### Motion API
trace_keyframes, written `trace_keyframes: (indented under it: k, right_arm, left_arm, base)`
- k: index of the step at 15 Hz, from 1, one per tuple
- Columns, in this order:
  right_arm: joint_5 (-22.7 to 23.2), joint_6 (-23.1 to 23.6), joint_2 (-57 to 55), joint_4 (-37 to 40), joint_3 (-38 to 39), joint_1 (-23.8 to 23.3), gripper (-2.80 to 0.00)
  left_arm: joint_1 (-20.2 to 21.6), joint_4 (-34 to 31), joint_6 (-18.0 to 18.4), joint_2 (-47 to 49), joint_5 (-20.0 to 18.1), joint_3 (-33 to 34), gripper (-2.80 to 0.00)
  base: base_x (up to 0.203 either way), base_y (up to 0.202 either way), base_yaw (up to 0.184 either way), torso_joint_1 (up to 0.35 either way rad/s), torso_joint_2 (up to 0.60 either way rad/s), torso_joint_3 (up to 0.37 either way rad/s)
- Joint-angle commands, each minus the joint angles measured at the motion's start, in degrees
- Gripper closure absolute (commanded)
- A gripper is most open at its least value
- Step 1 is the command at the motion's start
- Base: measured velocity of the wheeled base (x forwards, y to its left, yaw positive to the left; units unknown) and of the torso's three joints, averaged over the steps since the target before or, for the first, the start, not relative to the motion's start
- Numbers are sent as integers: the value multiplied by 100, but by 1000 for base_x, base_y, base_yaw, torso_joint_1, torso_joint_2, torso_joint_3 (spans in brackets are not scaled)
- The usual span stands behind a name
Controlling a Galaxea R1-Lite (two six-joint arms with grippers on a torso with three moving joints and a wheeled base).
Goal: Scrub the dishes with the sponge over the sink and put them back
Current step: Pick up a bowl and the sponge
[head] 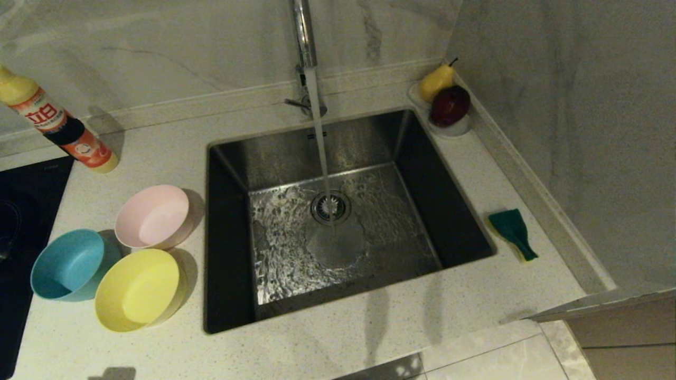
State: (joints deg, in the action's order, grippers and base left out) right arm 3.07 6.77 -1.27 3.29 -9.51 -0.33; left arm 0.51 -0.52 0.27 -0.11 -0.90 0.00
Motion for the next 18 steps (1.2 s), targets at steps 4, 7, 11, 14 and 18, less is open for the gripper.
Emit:
trace_keyframes:
  k: [4,7,11,14,18]
  right_arm:
    - [1024,-52,-1362,1239,-2317,-86,0]
    - [1458,20,-2726,1414,-2863,-169,0]
    - [1671,254,-4455,1435,-3326,-169,0]
    - [1684,276,-5409,1276,-3501,-147,0]
    - [1144,269,-6059,1038,-3522,317,0]
  left_arm:
    - [2,0,0,20,2,9,0]
    - [2,0,0,20,2,9,0]
    - [2,0,0,20,2,9,0]
    - [2,0,0,20,2,9,0]
    - [2,0,0,20,2,9,0]
  base:
    - [0,0,0,0,0,0]
    - [0,0,0,0,0,0]
    - [0,0,0,0,0,0]
    - [0,0,0,0,0,0]
    - [0,0,0,0,0,0]
